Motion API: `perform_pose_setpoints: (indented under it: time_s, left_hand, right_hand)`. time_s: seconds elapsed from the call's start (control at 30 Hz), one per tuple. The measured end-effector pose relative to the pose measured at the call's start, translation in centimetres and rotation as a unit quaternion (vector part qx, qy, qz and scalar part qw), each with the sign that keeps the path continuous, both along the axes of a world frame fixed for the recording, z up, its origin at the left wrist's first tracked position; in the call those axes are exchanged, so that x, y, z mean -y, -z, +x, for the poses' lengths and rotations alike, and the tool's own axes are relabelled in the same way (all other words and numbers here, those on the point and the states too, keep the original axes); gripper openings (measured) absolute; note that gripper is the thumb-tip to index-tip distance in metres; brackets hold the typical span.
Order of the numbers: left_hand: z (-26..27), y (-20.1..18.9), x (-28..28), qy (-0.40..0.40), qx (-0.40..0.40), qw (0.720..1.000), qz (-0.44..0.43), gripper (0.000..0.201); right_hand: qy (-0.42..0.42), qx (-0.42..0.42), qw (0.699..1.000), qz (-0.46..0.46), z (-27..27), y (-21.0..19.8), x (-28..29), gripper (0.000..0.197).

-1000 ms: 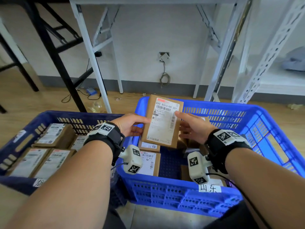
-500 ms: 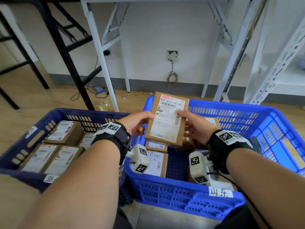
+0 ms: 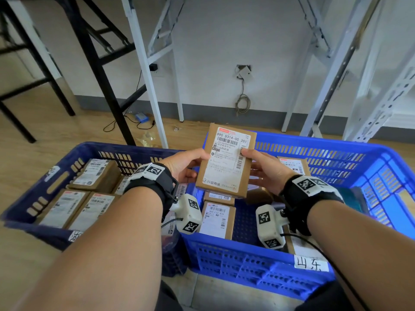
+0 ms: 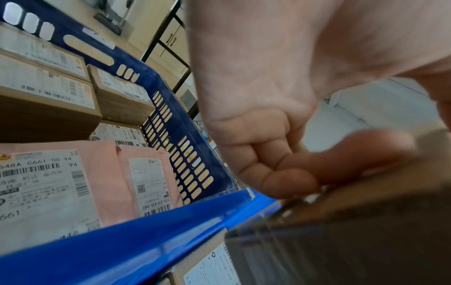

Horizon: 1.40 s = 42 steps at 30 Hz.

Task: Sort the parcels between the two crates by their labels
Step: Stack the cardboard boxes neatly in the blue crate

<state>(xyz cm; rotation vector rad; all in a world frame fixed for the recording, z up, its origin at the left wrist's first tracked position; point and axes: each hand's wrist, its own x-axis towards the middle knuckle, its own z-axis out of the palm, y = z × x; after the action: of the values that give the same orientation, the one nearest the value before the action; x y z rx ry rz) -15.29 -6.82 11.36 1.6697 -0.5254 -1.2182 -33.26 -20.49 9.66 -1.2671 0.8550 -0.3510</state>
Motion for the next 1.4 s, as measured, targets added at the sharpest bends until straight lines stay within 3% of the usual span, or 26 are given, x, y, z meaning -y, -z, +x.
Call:
perform_pose_setpoints:
  time_s: [0.23, 0.43, 0.6, 0.77, 0.87, 1.0, 1.13, 1.23, 1.33, 1.4]
  left_hand:
    - [-1.9, 1.0, 2.7, 0.061, 0.02, 0.997, 0.044, 0.027]
    - [-5.0, 2.9, 5.7, 0.174, 0.055, 0.975, 0.128, 0.011]
    - [-8.1, 2.7, 9.1, 0.18, 0.032, 0.981, 0.066, 0.012]
    - [-12.4, 2.8, 12.1, 0.188, -0.062, 0.98, -0.006, 0.027]
    - [-14.7, 3.1, 13.7, 0.152, -0.115, 0.98, -0.056, 0.041]
    - [-15.6, 4.1, 15.0, 0.12, -0.046, 0.991, -0.048, 0.056]
    - [-14.9, 5.0, 14.7, 0.16, -0.026, 0.987, 0.002, 0.052]
    - [-13.7, 4.8, 14.4, 0.136, 0.007, 0.991, 0.009, 0.046]
    - [-11.6, 4.6, 13.5, 0.095, 0.064, 0.993, 0.042, 0.035]
    - [-9.5, 5.1, 12.6, 0.067, 0.073, 0.992, 0.074, 0.031]
  right_hand:
    - [0.031, -0.07, 0.997, -0.003, -2.5, 0.0, 2.0, 0.042]
    - [0.044, -0.169, 0.985, 0.003, -6.0, 1.6, 3.3, 0.039]
    - [0.162, -0.174, 0.971, -0.033, -8.8, 1.3, 6.1, 0.058]
    - [0.284, -0.154, 0.944, -0.061, -12.2, 2.5, 9.1, 0.069]
    - [0.29, -0.132, 0.945, -0.078, -13.4, 3.1, 11.0, 0.07]
    - [0.232, -0.17, 0.949, -0.128, -13.7, 3.0, 10.0, 0.046]
    - [0.178, -0.218, 0.952, -0.117, -13.7, 3.6, 9.5, 0.05]
    - [0.234, -0.235, 0.921, -0.205, -13.1, 3.1, 9.7, 0.051]
    - [0.269, -0.258, 0.867, -0.33, -12.2, 2.0, 9.2, 0.037]
    - [0.256, -0.236, 0.858, -0.378, -10.9, 1.5, 8.6, 0.027]
